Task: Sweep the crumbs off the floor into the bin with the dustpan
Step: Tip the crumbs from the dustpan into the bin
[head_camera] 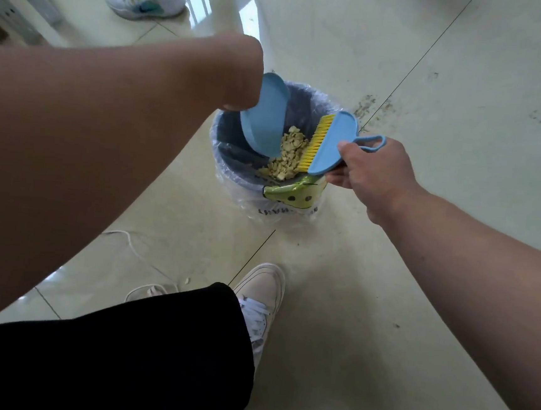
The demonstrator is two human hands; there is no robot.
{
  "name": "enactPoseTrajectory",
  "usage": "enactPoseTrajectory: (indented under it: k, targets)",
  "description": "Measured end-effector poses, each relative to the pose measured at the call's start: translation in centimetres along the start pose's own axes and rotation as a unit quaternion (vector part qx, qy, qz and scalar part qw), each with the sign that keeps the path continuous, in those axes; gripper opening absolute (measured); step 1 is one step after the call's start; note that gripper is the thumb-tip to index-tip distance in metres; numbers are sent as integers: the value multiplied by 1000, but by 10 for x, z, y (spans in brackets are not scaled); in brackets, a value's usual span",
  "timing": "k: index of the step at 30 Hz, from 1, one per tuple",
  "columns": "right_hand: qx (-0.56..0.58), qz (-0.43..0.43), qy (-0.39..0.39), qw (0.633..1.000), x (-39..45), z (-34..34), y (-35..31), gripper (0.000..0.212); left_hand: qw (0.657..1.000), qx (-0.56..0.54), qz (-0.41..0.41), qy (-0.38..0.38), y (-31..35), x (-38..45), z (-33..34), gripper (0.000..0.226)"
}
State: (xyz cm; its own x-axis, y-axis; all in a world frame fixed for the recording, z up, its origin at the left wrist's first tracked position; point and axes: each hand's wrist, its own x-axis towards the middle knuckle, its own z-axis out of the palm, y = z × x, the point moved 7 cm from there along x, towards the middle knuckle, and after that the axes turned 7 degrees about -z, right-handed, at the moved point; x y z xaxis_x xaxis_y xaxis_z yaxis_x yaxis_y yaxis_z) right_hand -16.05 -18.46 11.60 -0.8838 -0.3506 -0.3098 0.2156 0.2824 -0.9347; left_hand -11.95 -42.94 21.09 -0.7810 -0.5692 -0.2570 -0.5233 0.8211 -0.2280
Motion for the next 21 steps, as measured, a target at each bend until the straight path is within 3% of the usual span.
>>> enactPoseTrajectory:
  k: [5, 8, 16, 21]
  targets:
    - [31, -29, 38, 998, -1, -31, -17, 18, 999, -19, -11, -31, 13, -7, -11, 29]
    - [51, -48, 60, 996, -4, -62, -33, 16, 997, -52, -26, -55, 22, -7, -14, 21]
    - [90, -84, 101, 987, -20, -162, -76, 14, 1000, -2, -24, -2, 78, -23, -72, 25]
    - [70, -100, 119, 985, -40, -216, -89, 19, 998, -48, -18, 31, 111, -32, -112, 26]
